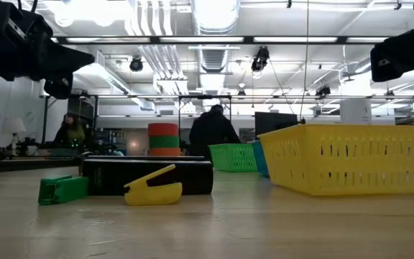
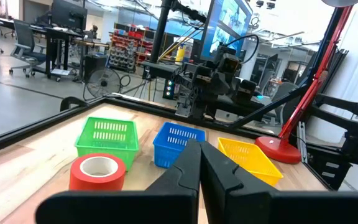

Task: Pick and place Stapler, Stapler remover, tape
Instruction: Put the red tape into the green bin

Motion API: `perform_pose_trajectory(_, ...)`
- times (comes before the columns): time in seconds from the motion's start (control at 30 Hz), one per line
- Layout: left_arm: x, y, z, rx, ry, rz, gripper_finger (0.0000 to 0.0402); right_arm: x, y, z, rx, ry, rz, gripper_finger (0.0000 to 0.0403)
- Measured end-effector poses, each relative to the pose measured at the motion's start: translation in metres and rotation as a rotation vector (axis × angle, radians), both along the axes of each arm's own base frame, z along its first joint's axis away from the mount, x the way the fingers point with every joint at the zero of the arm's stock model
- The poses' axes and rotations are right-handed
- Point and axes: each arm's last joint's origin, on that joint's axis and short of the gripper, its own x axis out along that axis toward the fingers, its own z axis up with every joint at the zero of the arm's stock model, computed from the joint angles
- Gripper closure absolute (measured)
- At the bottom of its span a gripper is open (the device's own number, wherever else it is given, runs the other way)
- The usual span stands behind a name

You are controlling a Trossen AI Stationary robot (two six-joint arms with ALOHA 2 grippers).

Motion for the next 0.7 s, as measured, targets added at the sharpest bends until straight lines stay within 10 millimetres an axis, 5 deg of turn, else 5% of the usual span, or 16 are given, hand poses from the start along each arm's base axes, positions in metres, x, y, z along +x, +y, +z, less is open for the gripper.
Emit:
perform_pose_trajectory(0.47, -0.012, 0.01, 0.036, -0.167, -0.412, 0.323, 0.0396, 0.0, 0.0, 0.0, 0.005, 0.0, 0.0, 0.0351)
perform_pose_trajectory(0.7, 0.002, 0.007, 0.023, -0.192, -0.247, 0.237, 0.0385, 0.0, 0.0, 0.0, 0.007, 0.0, 0.0, 0.0351)
